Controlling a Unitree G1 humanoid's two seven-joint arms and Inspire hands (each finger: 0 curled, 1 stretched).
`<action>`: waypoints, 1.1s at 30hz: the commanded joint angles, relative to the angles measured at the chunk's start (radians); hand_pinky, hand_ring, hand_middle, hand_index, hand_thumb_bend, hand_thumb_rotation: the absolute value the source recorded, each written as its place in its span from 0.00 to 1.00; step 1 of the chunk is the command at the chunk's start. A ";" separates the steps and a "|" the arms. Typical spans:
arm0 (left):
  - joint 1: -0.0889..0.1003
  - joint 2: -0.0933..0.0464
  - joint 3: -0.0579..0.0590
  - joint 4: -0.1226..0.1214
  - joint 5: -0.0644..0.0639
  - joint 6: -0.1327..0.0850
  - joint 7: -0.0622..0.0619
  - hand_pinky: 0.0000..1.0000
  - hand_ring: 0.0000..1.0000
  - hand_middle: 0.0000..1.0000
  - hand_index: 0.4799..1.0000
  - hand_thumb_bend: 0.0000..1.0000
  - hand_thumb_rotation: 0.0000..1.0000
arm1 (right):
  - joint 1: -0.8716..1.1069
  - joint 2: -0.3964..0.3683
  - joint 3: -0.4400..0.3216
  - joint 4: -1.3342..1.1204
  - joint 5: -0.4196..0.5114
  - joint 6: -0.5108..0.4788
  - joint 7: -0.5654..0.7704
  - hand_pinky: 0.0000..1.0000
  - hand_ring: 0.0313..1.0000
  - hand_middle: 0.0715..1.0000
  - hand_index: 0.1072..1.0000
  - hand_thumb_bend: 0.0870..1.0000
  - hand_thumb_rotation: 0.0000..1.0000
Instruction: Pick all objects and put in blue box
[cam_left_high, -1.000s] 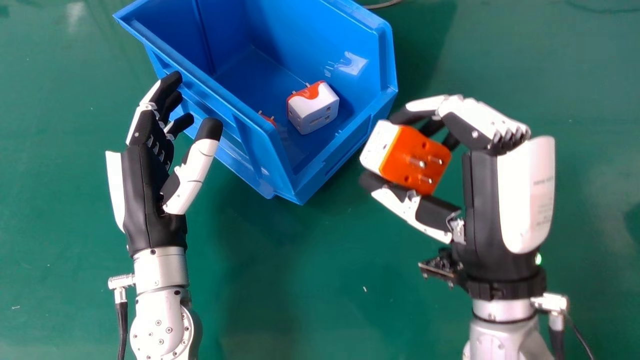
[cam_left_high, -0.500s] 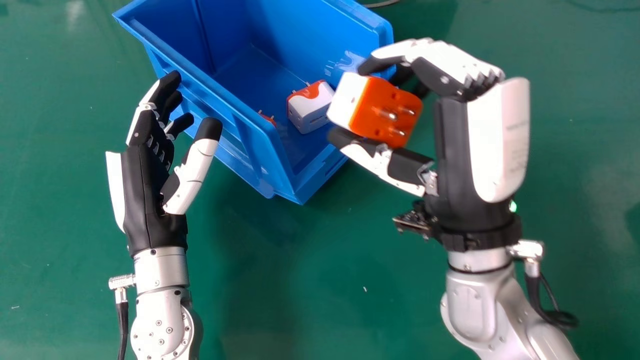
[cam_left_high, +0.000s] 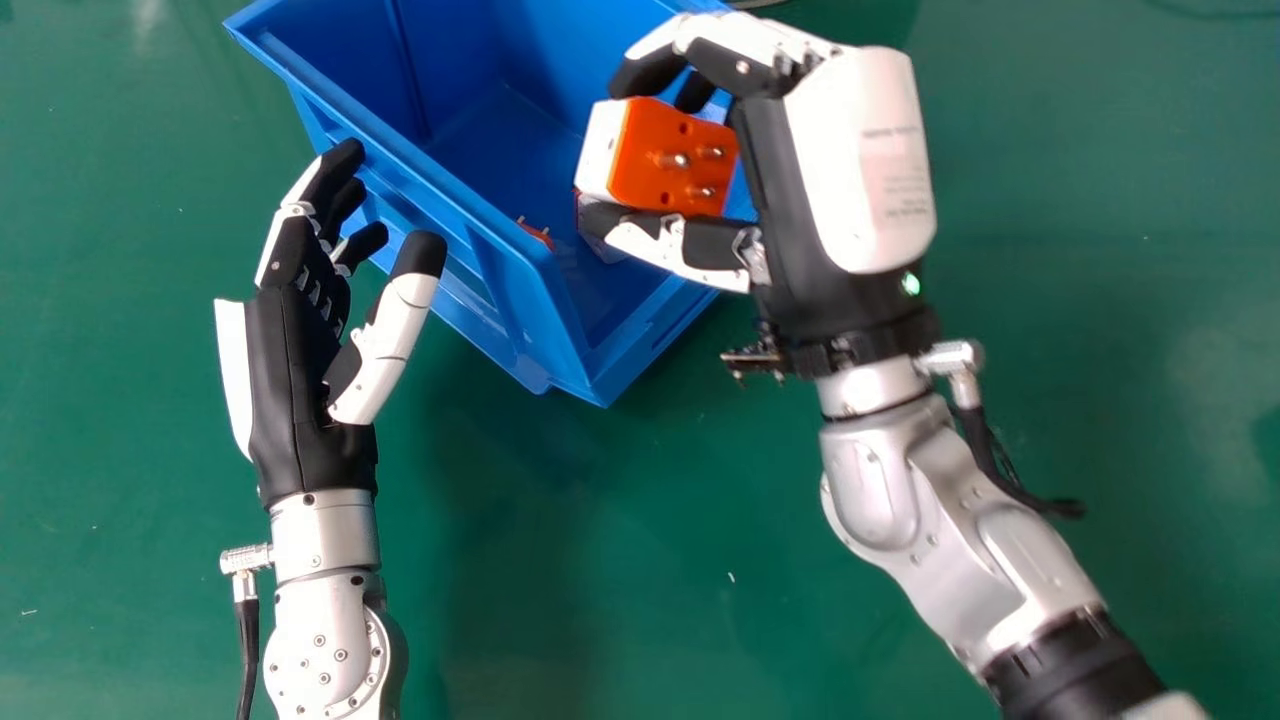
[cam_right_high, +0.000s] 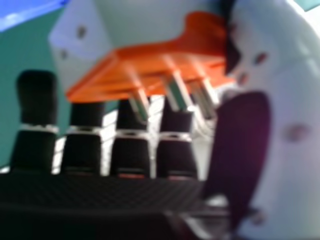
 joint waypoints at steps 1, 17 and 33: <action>-0.012 -0.001 -0.002 -0.005 -0.007 -0.017 -0.008 0.82 0.88 0.89 0.63 0.81 0.56 | -0.060 0.012 0.006 0.019 0.019 0.009 0.007 0.31 0.43 0.47 0.40 0.45 0.00; -0.022 0.000 -0.005 0.006 0.008 -0.022 0.010 0.82 0.88 0.89 0.63 0.81 0.56 | -0.186 0.048 0.077 0.316 0.040 0.050 0.073 0.32 0.43 0.46 0.44 0.45 0.00; -0.027 0.006 -0.007 0.024 0.019 -0.031 0.025 0.81 0.88 0.89 0.63 0.81 0.57 | -0.260 0.044 0.168 0.463 0.031 0.006 0.022 0.34 0.43 0.44 0.44 0.45 0.00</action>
